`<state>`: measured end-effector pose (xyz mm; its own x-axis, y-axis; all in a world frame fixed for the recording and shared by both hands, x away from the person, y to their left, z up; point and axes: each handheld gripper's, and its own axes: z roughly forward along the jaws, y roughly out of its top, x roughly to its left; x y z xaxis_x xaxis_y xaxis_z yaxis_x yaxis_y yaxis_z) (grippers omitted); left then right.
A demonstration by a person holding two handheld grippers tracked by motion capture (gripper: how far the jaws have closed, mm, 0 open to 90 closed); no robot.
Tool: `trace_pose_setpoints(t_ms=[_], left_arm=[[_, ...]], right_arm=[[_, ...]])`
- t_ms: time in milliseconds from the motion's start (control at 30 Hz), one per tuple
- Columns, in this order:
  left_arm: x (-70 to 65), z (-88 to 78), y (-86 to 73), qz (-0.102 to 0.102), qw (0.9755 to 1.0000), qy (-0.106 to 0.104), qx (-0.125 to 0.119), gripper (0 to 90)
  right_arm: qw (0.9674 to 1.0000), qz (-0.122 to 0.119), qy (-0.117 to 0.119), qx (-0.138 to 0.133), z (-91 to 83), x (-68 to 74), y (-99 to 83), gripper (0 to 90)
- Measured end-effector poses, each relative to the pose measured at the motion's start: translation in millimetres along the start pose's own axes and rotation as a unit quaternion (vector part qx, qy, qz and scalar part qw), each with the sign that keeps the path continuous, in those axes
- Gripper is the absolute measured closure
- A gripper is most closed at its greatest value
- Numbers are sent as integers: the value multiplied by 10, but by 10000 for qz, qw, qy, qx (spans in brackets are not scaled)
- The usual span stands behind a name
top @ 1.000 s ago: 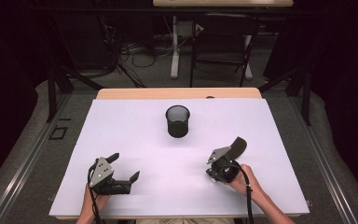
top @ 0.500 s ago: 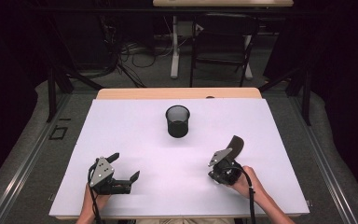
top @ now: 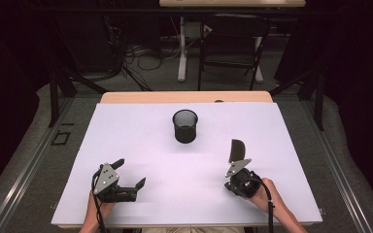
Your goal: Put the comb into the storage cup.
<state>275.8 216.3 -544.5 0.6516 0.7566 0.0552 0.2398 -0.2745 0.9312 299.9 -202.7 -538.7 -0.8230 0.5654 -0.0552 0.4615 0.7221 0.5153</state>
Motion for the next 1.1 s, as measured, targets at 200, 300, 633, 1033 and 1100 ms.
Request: trace_pose_setpoints(t_ms=[200,300,633,1033,1100], left_arm=[[9,-6,-1,1,10000,10,-3,11],[8,-8,1,12,10000,7,-7,11],[4,-5,1,22,10000,-1,-1,11],[6,-6,0,28,10000,4,-2,11],[9,-6,0,28,10000,10,2,11]], right_arm=[[10000,36,-23,27,-43,-30,-8,900],[10000,43,2,69,-59,-38,-16,900],[9996,134,54,234,-119,-45,-110,900],[9990,250,-123,359,-176,-175,-218,900],[9986,327,-151,386,-178,-176,-224,900]])
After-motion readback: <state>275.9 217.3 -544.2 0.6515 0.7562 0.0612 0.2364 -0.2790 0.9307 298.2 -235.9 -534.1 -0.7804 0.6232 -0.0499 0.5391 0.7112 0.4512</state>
